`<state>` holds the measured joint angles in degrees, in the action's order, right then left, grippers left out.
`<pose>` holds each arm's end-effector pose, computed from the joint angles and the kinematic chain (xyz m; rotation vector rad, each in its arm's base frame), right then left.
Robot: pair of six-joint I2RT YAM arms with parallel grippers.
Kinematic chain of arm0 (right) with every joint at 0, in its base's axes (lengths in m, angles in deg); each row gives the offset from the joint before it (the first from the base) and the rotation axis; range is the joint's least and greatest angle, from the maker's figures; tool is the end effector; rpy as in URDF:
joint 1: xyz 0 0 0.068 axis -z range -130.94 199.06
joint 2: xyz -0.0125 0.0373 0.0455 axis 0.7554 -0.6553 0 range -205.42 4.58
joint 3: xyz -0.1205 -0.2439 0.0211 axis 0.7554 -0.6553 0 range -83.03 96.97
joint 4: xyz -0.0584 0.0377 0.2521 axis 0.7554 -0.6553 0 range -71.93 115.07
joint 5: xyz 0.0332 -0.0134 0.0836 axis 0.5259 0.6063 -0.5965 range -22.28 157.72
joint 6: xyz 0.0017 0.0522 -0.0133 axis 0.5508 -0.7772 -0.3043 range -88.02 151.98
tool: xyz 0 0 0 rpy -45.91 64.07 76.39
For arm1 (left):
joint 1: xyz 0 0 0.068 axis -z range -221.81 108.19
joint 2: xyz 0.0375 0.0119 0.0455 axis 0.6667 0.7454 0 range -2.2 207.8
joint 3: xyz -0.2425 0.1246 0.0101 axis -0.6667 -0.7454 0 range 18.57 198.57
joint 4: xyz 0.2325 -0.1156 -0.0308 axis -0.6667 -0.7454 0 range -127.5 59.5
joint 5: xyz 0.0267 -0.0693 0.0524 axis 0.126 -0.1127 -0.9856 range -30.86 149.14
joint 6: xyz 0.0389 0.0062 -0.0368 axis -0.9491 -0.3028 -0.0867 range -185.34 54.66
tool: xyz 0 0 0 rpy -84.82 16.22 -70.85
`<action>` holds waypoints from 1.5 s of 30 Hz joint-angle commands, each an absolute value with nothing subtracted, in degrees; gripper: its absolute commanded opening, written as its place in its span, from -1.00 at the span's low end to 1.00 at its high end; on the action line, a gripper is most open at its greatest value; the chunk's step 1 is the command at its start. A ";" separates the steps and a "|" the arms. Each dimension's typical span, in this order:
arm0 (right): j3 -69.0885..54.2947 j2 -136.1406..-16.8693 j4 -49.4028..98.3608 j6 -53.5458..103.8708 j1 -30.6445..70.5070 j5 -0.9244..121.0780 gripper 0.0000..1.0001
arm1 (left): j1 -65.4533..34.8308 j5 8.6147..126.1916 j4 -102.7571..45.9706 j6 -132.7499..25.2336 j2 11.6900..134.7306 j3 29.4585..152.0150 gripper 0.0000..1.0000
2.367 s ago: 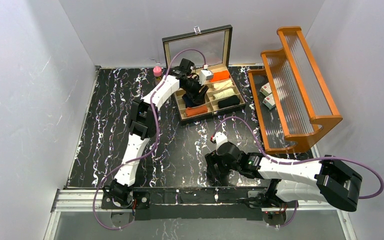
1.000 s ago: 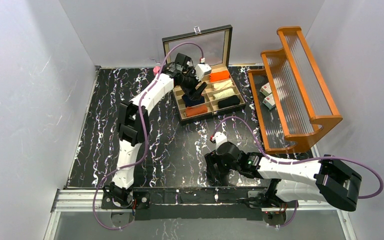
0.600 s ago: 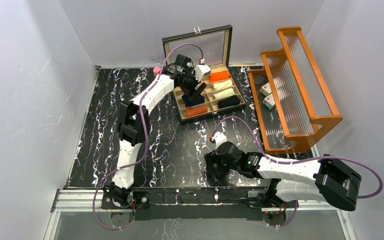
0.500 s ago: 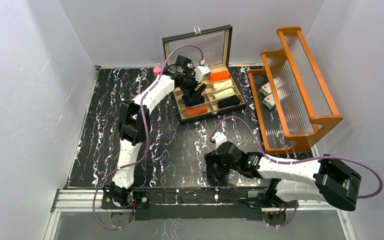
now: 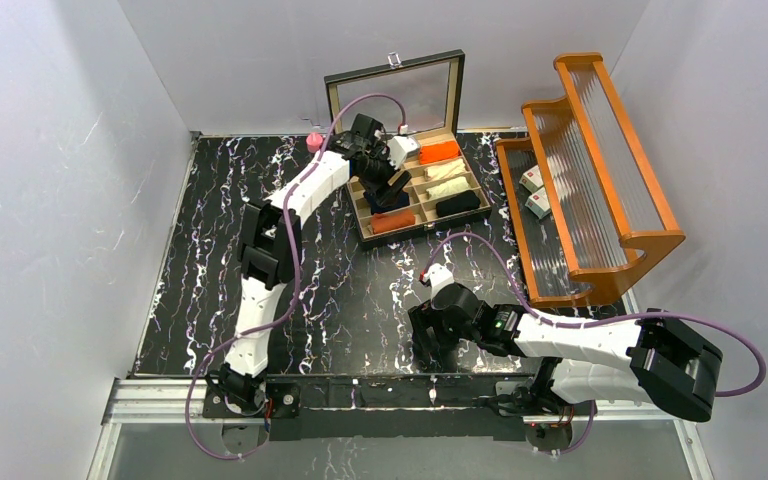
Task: Roll the underwear
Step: Place the underwear in the storage box.
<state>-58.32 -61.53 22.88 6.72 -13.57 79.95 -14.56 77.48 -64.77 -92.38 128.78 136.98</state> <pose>0.1057 0.1879 0.1630 -0.6554 2.2773 0.5217 0.4563 -0.2476 0.2394 1.2125 2.0341 -0.3832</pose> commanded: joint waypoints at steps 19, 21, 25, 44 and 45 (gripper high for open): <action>-56.88 -61.89 23.89 6.47 -13.31 79.76 0.82 | -14.92 79.10 -65.98 -91.81 126.95 135.29 0.07; -57.00 -62.00 24.09 6.40 -13.34 79.60 0.82 | -14.92 79.42 -65.47 -91.44 125.85 134.57 0.02; -56.93 -62.28 24.15 6.29 -13.34 79.43 0.82 | -14.92 79.90 -64.85 -91.33 124.24 132.83 -0.02; -57.10 -63.24 24.56 5.79 -13.34 78.72 0.82 | -14.13 81.71 -63.03 -90.54 121.10 128.33 -0.08; -57.10 -63.27 24.54 5.76 -13.33 78.71 0.82 | -14.13 81.74 -63.08 -90.43 121.25 128.16 -0.11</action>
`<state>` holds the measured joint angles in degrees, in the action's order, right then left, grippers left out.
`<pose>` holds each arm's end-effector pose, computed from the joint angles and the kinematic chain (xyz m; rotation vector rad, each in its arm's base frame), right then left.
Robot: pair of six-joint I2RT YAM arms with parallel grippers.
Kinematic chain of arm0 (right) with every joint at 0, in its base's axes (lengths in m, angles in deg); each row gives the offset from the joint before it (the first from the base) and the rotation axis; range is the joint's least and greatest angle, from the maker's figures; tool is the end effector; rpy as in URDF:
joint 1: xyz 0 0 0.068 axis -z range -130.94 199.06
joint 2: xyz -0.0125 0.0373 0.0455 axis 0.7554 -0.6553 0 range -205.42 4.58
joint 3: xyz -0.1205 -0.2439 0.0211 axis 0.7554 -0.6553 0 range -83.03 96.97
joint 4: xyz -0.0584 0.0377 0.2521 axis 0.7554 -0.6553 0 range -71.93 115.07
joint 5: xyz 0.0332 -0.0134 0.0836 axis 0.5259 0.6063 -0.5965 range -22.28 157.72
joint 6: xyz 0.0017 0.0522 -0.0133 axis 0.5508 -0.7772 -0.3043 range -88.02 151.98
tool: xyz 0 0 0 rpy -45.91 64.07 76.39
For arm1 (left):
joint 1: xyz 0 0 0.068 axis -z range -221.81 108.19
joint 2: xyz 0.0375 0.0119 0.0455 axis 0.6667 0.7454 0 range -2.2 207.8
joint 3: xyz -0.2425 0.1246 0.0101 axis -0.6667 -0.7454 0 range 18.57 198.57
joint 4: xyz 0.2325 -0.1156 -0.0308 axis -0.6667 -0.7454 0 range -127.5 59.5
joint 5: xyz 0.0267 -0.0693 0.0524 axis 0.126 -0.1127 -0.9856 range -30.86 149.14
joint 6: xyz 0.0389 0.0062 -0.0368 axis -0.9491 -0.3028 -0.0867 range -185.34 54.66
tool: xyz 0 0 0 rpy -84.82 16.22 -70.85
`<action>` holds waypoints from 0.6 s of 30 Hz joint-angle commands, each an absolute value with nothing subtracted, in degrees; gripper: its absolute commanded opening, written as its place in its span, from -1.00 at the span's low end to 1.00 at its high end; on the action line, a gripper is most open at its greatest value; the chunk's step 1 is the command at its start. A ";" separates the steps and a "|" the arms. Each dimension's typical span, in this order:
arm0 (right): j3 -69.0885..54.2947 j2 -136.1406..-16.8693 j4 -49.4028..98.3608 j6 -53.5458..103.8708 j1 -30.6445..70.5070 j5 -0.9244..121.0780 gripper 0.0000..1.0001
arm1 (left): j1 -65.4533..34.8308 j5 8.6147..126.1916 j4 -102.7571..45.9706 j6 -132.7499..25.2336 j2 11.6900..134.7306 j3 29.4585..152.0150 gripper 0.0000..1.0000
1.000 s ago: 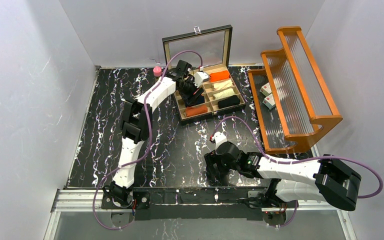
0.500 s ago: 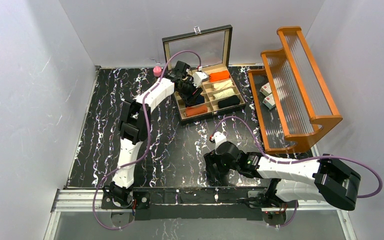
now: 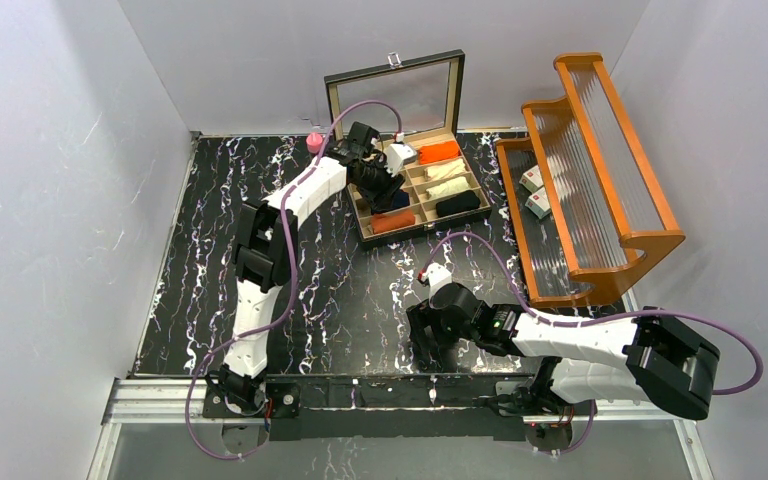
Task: Roll the underwear
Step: Place the underwear in the storage box.
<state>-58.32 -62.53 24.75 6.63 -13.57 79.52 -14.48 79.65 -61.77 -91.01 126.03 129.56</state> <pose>0.1070 0.1909 0.1621 -0.6525 2.2682 0.5415 0.4440 -0.2435 0.2252 1.2120 2.0641 -0.4451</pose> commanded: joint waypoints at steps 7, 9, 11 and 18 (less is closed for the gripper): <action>-57.19 -63.31 24.13 5.60 -13.33 78.76 0.81 | -14.13 82.49 -64.51 -89.92 122.88 127.93 -0.47; -57.19 -63.30 24.12 5.53 -13.34 78.76 0.82 | -14.13 83.00 -65.04 -89.69 123.34 127.83 -0.48; -57.26 -63.36 24.23 5.51 -13.34 78.80 0.82 | -14.13 83.50 -66.12 -89.77 124.36 128.16 -0.46; -57.18 -63.70 24.25 5.60 -13.33 78.76 0.82 | -14.07 86.05 -73.20 -91.40 129.43 132.08 -0.47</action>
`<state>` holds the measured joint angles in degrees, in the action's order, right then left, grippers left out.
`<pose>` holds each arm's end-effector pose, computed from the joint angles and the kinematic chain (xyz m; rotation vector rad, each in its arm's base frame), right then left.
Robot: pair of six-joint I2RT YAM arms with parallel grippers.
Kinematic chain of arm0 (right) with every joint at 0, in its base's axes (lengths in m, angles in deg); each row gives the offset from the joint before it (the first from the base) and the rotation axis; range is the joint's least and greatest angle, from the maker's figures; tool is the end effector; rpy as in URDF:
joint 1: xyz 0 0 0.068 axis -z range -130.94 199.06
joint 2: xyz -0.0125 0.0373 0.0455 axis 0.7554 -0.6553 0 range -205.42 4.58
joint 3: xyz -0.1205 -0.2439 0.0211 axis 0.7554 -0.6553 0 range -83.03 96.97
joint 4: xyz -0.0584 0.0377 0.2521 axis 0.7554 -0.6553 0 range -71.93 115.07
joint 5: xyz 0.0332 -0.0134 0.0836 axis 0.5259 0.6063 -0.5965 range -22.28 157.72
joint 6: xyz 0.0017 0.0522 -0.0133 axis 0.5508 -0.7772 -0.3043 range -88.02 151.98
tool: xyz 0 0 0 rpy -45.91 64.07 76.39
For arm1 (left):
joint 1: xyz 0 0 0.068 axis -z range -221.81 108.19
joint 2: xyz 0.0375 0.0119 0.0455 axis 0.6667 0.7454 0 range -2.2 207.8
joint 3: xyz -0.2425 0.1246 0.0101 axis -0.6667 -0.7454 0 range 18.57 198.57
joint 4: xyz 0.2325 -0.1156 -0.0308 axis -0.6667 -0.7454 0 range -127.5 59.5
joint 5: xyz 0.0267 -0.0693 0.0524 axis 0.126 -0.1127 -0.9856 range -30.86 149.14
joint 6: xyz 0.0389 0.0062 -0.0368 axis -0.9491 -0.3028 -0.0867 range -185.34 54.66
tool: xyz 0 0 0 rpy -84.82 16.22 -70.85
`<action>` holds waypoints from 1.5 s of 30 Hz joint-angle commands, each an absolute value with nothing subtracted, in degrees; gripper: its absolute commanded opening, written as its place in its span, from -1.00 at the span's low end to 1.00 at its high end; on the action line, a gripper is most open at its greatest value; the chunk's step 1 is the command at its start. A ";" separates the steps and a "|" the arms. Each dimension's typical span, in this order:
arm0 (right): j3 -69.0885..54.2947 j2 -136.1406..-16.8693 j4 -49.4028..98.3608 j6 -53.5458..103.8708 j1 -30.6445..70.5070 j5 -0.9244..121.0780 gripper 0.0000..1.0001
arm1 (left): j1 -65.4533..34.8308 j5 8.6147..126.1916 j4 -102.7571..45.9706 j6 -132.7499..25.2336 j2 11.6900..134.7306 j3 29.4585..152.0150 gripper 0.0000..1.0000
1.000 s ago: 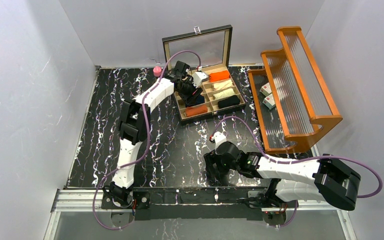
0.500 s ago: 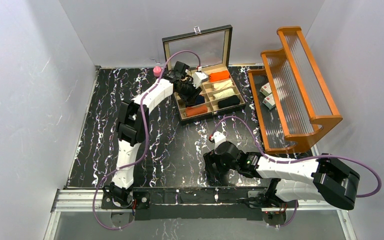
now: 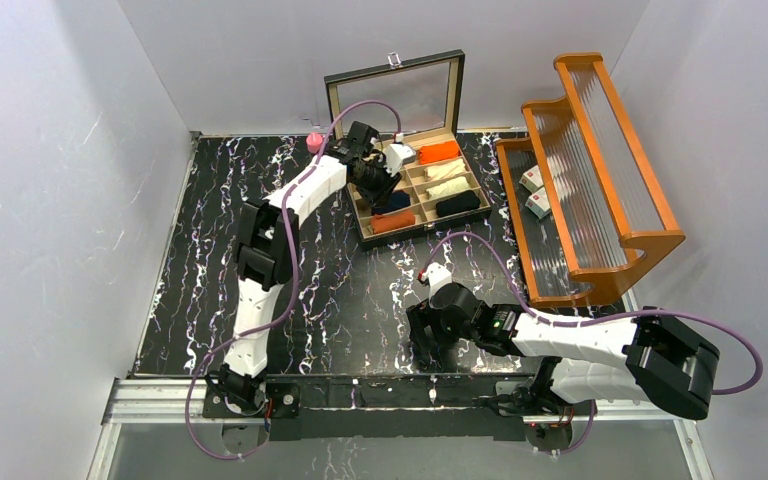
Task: Roll the underwear
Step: Place the underwear in the storage box.
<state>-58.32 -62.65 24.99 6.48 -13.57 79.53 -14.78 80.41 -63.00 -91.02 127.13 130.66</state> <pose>0.1072 0.1913 0.1620 -0.6487 2.2676 0.5442 0.4470 -0.2425 0.2206 1.2166 2.0826 -0.4622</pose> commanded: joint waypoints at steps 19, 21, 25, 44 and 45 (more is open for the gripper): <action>-56.93 -65.12 24.56 6.06 -13.34 78.78 0.82 | -14.04 85.81 -76.45 -92.32 135.95 136.10 -0.10; -56.92 -65.21 24.60 6.13 -13.34 78.76 0.82 | -14.04 85.85 -76.75 -92.57 135.94 136.31 -0.10; -56.75 -65.11 24.50 6.22 -13.32 78.92 0.82 | -14.13 86.01 -76.55 -91.97 133.50 137.42 0.07; -57.29 -61.47 23.59 5.36 -13.26 81.40 0.82 | -14.21 86.39 -72.23 -89.16 125.20 140.41 0.50; -57.28 -61.44 23.58 5.35 -13.26 81.49 0.82 | -14.21 86.83 -71.92 -88.97 125.39 140.42 0.50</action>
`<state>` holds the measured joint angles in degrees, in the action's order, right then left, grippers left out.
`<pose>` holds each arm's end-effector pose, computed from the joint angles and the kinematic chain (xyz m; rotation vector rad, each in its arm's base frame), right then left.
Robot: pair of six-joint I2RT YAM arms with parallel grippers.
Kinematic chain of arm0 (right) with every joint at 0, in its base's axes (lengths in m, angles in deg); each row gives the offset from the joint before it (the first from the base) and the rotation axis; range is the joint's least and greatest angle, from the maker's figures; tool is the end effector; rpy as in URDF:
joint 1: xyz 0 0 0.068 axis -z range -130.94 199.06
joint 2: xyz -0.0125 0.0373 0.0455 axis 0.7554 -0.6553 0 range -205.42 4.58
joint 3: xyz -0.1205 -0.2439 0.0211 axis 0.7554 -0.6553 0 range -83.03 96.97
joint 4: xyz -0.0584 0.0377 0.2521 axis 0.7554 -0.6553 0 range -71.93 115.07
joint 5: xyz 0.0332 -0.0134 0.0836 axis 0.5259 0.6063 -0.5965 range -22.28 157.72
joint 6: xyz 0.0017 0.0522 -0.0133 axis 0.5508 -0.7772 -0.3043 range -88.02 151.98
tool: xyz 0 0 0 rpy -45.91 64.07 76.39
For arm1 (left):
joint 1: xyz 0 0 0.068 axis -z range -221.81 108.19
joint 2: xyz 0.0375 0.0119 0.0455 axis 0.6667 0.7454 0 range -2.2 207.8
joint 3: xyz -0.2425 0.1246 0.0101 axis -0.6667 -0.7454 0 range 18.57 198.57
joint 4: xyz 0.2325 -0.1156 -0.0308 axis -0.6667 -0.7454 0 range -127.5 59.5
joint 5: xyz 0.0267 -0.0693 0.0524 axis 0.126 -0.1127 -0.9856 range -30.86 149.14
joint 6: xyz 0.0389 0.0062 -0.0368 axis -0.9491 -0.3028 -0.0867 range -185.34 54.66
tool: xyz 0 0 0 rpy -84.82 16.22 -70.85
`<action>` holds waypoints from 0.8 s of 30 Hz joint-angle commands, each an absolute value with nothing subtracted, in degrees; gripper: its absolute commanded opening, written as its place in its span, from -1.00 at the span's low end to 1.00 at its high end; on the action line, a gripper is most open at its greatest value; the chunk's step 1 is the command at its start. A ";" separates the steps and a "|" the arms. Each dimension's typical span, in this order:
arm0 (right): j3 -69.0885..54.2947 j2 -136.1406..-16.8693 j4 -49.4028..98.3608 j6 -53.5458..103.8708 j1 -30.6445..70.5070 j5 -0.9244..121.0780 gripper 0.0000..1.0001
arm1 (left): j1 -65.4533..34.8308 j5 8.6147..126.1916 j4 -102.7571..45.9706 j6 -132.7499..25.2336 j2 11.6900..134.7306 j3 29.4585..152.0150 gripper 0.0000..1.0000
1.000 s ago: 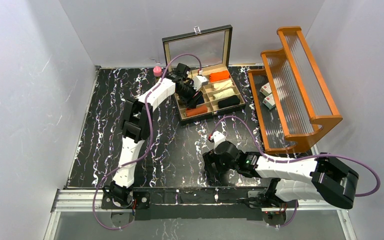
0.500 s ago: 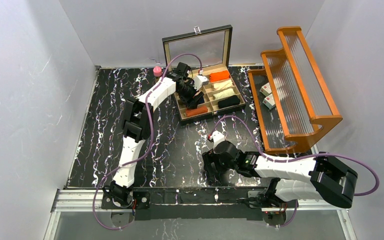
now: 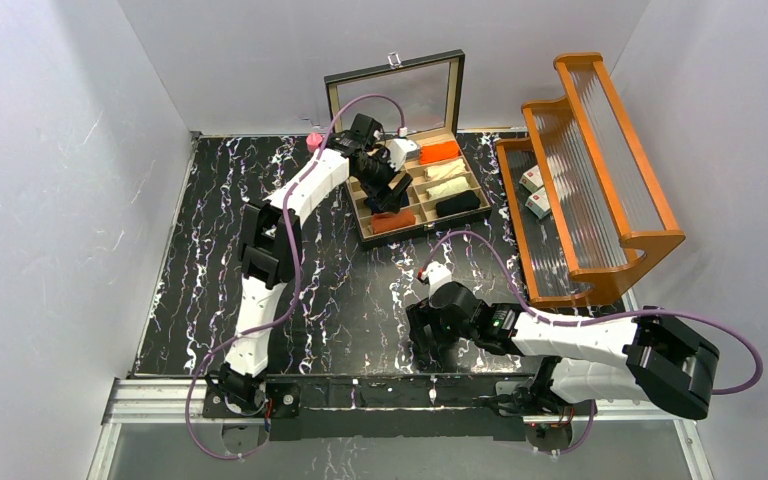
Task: Roll the underwear
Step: Place the underwear in the storage box.
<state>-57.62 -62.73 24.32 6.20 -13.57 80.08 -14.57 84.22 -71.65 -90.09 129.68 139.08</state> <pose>0.1082 0.1925 0.1645 -0.6377 2.2677 0.5367 0.4491 -0.2482 0.2363 1.2362 2.1148 -0.5612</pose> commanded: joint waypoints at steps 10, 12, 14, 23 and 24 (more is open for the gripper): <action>-57.10 -61.97 23.44 5.47 -13.26 81.75 0.82 | -14.21 84.84 -66.43 -86.32 128.93 139.23 0.49; -57.10 -62.24 23.58 5.54 -13.26 81.64 0.82 | -14.25 84.39 -65.71 -86.41 129.59 139.02 0.49; -57.06 -62.57 23.62 5.61 -13.26 81.54 0.82 | -14.25 84.32 -65.51 -86.57 130.31 138.99 0.49; -56.81 -63.30 23.58 5.75 -13.16 81.18 0.82 | -14.21 85.54 -66.17 -87.01 132.78 136.18 0.41; -56.91 -63.24 23.58 5.67 -13.17 81.21 0.82 | -14.21 85.81 -66.12 -87.05 132.55 135.69 0.40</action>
